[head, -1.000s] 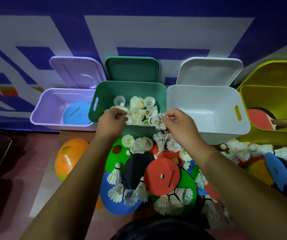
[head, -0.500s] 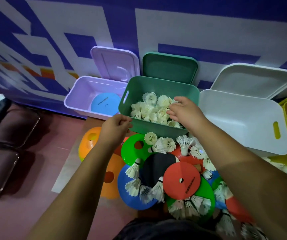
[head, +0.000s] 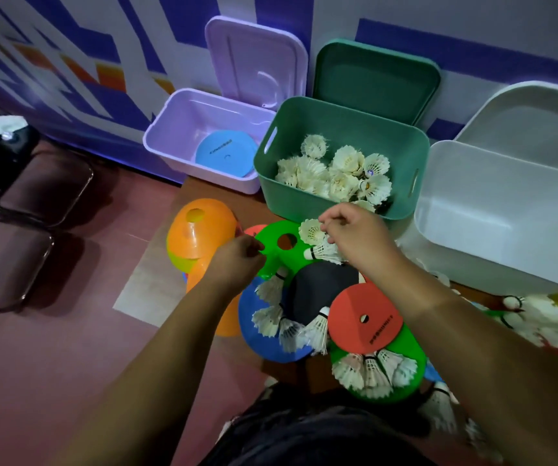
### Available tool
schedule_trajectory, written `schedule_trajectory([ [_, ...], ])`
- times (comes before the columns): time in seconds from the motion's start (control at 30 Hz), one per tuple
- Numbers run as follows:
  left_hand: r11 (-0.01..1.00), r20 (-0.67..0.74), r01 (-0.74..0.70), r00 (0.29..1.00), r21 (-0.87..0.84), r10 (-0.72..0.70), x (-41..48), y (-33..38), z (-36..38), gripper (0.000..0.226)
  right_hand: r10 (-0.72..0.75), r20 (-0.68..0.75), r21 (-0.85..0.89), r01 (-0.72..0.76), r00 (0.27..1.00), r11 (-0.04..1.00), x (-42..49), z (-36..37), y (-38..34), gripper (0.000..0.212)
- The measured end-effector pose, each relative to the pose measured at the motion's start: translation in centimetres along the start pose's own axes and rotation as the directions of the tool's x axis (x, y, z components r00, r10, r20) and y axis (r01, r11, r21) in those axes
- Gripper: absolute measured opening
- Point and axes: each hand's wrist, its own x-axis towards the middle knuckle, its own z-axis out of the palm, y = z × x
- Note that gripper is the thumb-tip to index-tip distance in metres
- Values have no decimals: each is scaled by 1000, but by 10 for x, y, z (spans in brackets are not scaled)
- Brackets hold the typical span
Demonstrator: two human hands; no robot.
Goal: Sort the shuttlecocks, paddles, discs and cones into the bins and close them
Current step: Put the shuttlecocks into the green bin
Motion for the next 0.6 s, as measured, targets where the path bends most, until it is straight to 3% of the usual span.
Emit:
schedule_trajectory([
  [0.07,995,57,34,998,94,-40,-7,-14,17,47,-47,-13,-162,44,999,986,-2,11,14,17],
  [0.17,985,89,51,994,162,-66,-18,-27,41,63,-45,-24,-234,38,999,971,-6,21,32,21],
  [0.4,971,35,1,999,240,-10,-28,-33,59,55,-6,-13,-307,2,1000,952,-12,30,58,46],
  [0.6,969,27,-9,1000,246,2,-27,-28,54,52,2,4,-191,-1,1000,982,-17,29,58,34],
])
